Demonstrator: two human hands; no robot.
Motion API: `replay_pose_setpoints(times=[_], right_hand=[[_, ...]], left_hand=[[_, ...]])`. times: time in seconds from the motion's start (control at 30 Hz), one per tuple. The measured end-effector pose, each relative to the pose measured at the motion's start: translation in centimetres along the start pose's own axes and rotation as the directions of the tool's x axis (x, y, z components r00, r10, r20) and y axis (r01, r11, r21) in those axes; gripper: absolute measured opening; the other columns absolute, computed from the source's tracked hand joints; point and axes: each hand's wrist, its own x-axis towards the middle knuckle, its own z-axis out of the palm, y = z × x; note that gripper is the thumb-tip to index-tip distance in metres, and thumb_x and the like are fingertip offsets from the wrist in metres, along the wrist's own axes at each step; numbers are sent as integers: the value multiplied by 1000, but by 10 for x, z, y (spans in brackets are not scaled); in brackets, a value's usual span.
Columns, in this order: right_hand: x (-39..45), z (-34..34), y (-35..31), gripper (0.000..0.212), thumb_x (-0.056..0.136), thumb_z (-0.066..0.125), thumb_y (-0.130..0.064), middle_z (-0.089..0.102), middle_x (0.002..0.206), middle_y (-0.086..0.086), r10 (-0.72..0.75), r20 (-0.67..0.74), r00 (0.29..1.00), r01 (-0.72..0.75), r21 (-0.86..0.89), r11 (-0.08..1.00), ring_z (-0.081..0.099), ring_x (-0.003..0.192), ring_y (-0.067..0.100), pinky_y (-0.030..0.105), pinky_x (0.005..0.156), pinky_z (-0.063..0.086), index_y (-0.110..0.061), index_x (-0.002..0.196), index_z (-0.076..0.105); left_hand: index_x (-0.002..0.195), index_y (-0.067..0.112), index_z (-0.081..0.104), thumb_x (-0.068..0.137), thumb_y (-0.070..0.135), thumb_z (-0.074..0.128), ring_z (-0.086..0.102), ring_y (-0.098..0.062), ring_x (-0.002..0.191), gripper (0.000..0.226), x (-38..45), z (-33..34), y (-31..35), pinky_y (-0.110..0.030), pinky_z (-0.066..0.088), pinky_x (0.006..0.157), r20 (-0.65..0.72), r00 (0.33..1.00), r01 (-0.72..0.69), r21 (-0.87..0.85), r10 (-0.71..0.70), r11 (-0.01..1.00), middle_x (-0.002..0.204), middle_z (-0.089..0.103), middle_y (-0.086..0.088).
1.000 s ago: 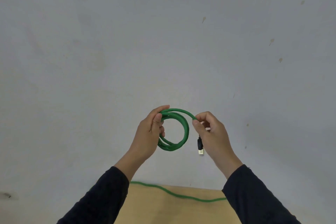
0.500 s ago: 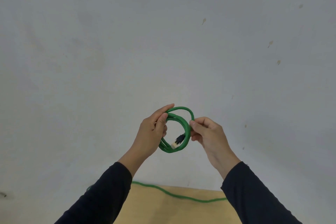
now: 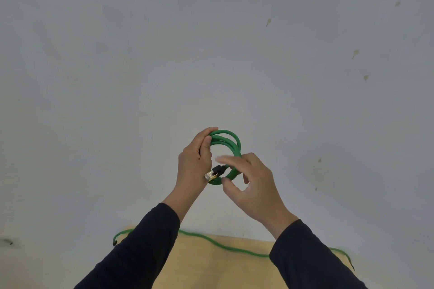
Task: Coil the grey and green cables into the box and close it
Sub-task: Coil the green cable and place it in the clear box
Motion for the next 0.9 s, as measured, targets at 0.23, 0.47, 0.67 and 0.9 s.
replay_pose_setpoints(times=[0.23, 0.47, 0.67, 0.9], right_hand=[[-6, 12, 8, 19, 78, 65, -19, 45, 111, 2, -118, -191, 975, 80, -195, 977, 41, 97, 15, 6, 85, 30, -26, 95, 68], [-6, 13, 24, 24, 83, 59, 0, 57, 85, 6, -391, -44, 919, 346, -379, 858, 43, 81, 16, 15, 73, 37, -12, 102, 69], [-4, 7, 10, 31, 88, 51, -28, 51, 92, -3, 153, -95, 984, -121, 285, 951, 51, 79, 7, 11, 69, 40, -37, 115, 61], [1, 24, 1, 43, 96, 45, -28, 62, 86, 6, 276, -104, 956, -233, 306, 923, 55, 67, 28, 31, 66, 50, -59, 122, 33]], left_hand=[[114, 32, 59, 99, 21, 35, 52, -13, 79, 31, -3, -6, 5, -28, 46, 79, -69, 997, -13, 110, 21, 994, 85, 55, 7], [100, 34, 64, 99, 21, 35, 42, -12, 56, 32, 2, -6, 4, -29, 42, 58, -94, 974, 193, -142, -207, 971, 74, 53, 1], [99, 35, 65, 99, 20, 35, 38, -6, 49, 33, -6, -5, 7, -33, 39, 58, -78, 982, 151, -220, -172, 964, 65, 46, 2], [107, 33, 61, 100, 22, 33, 40, -8, 55, 32, -20, -3, 2, -30, 41, 60, -52, 990, 120, -224, -134, 967, 61, 42, 2]])
